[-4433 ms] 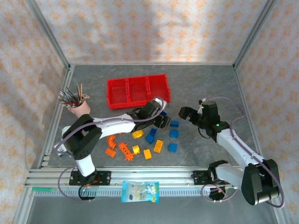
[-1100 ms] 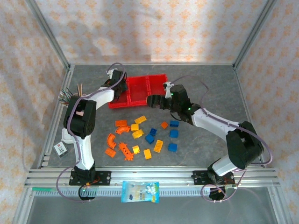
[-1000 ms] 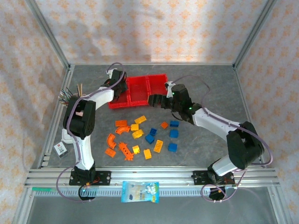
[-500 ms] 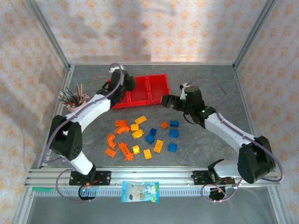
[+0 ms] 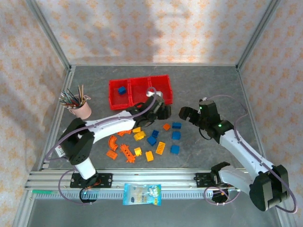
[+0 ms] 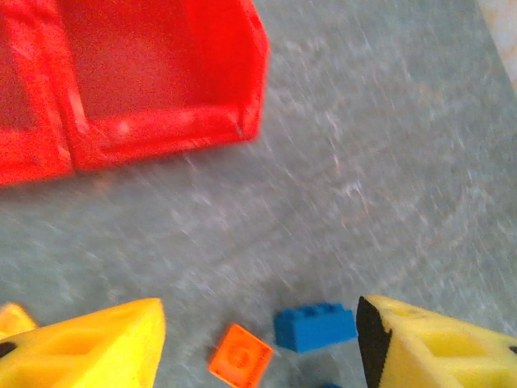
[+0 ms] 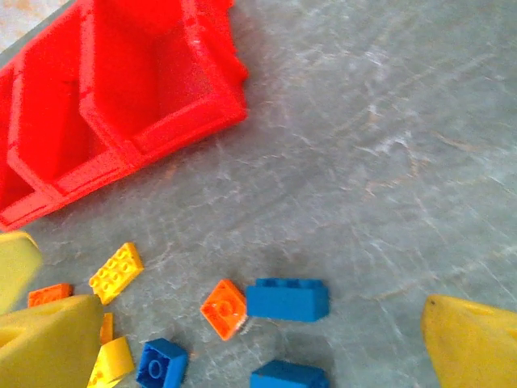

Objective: Sort the legos into containers by color
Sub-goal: Pick up the lego from the center of the table.

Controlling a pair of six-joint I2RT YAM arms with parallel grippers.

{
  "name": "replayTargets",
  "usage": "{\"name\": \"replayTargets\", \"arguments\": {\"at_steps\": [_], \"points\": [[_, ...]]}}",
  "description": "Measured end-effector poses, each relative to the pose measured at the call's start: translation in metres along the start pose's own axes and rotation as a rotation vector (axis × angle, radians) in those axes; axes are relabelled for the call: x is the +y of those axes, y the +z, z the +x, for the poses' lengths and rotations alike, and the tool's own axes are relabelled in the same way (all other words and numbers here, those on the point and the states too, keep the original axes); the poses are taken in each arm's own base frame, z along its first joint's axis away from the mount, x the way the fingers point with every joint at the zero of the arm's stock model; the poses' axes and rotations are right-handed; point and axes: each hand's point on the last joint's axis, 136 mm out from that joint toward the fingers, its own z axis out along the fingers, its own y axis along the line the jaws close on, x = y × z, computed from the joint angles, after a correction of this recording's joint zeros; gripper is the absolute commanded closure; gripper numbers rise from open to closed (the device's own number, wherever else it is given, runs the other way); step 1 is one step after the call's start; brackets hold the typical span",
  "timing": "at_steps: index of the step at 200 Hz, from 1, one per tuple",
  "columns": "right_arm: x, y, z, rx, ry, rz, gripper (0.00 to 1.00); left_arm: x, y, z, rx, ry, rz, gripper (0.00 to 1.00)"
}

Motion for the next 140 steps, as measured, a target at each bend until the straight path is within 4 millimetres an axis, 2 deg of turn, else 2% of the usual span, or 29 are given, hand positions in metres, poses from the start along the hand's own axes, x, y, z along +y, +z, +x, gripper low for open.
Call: {"name": "replayTargets", "arguments": {"at_steps": [25, 57, 89, 140], "points": [[-0.025, -0.002, 0.007, 0.002, 0.067, 0.048, 0.00, -0.022, 0.020, 0.025, 0.060, 0.025, 0.001, 0.29], [-0.044, -0.004, 0.012, 0.007, 0.121, 0.083, 0.00, -0.038, 0.041, 0.040, 0.098, 0.038, -0.005, 0.27], [-0.050, -0.007, 0.010, -0.009, 0.152, 0.082, 0.00, -0.042, 0.064, 0.053, 0.140, 0.058, -0.037, 0.23], [-0.052, -0.008, 0.008, -0.013, 0.166, 0.080, 0.00, -0.029, 0.089, 0.074, 0.198, 0.093, -0.124, 0.22]]}}
